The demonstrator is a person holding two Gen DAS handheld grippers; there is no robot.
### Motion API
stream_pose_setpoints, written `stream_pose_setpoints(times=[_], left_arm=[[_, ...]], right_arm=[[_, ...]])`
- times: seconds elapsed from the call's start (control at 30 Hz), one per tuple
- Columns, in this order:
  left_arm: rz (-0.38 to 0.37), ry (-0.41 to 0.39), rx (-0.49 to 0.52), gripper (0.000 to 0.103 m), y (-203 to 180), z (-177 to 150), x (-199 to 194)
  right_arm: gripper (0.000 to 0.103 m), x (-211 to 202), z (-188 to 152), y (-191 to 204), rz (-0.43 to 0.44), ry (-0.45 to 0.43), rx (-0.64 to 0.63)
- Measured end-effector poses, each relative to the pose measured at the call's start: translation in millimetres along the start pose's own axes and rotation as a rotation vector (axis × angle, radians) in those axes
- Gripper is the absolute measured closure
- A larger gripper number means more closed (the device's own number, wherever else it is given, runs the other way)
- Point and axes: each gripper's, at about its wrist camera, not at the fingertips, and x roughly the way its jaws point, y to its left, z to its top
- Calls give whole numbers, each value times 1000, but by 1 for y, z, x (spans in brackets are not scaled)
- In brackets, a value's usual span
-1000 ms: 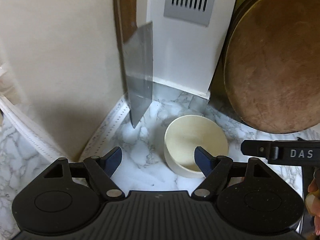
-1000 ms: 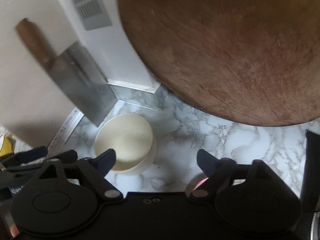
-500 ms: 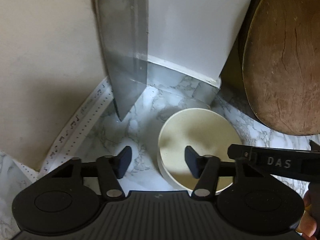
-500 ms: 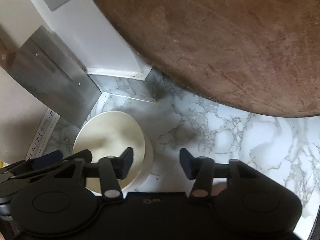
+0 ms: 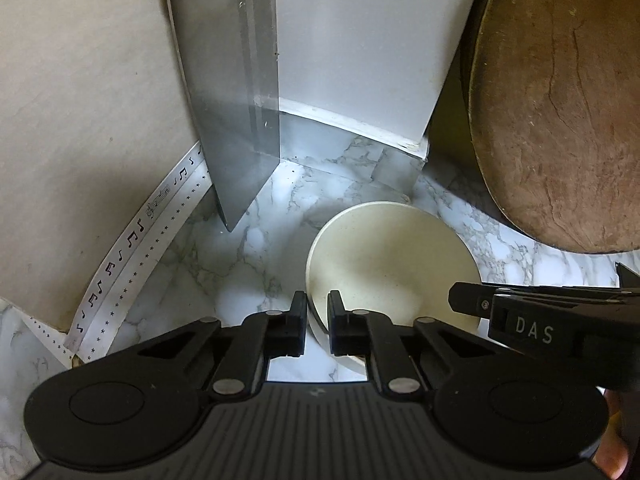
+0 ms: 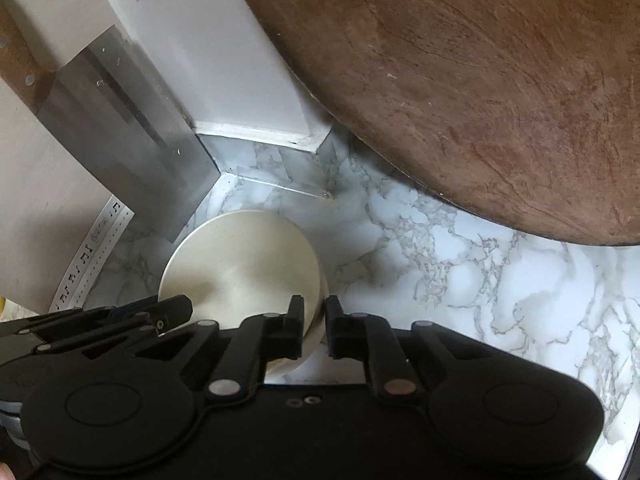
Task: Organize plates and bowls
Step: 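Lift the cream bowl with both grippers and carry it toward the pink bowl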
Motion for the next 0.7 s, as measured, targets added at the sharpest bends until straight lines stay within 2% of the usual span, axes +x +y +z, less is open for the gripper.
stream_pose_setpoints(times=[0.2, 0.7], left_arm=[[6, -25, 33, 93, -6, -4, -21], [11, -89, 49, 93, 1, -33, -106]], right_arm=[[94, -16, -9, 2, -13, -22, -8], [94, -98, -41, 31, 20, -91, -64]])
